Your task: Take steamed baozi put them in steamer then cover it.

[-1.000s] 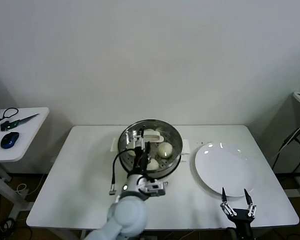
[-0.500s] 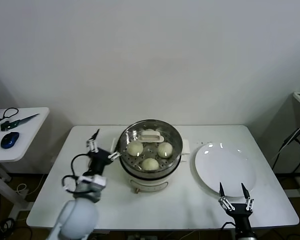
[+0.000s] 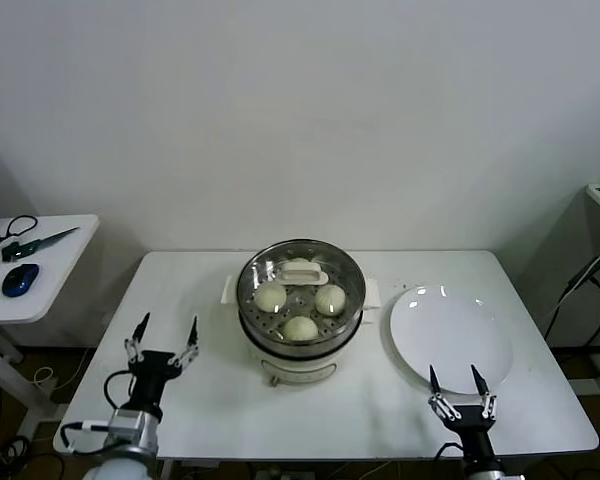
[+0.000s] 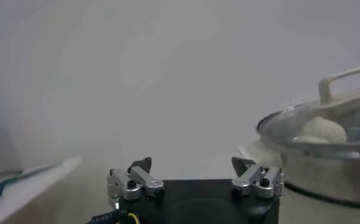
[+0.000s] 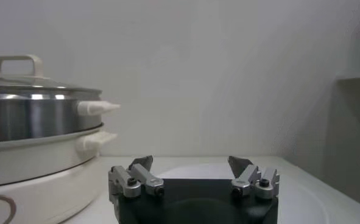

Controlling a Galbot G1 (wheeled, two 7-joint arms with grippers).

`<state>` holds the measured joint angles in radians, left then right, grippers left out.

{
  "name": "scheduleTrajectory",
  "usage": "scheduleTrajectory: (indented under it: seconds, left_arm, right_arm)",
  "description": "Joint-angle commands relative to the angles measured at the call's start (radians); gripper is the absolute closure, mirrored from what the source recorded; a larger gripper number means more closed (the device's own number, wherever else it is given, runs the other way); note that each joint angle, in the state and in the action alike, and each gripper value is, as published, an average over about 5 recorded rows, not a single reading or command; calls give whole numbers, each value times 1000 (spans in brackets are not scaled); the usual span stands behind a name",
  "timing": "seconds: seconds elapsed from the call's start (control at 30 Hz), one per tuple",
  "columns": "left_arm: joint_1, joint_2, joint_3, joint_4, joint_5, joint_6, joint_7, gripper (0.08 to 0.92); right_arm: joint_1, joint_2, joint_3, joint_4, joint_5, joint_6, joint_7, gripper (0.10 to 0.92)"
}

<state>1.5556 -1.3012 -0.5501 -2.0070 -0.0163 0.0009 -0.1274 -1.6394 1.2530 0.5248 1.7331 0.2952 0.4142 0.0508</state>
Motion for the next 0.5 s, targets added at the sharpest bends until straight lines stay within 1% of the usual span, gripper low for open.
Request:
scheduleTrajectory:
  seconds: [0.03, 0.2, 0.5]
  left_arm:
    - [73, -27, -88, 9, -135, -99, -22, 177]
    - [89, -50, -63, 42, -91, -125, 1, 177]
    - [97, -62, -61, 42, -84, -127, 8, 177]
  right_arm:
    - [6, -6, -12, -11, 13, 2, -6, 203]
    - [7, -8, -16, -13, 22, 3, -5, 203]
    - [8, -6, -23, -13, 19, 4, -7, 203]
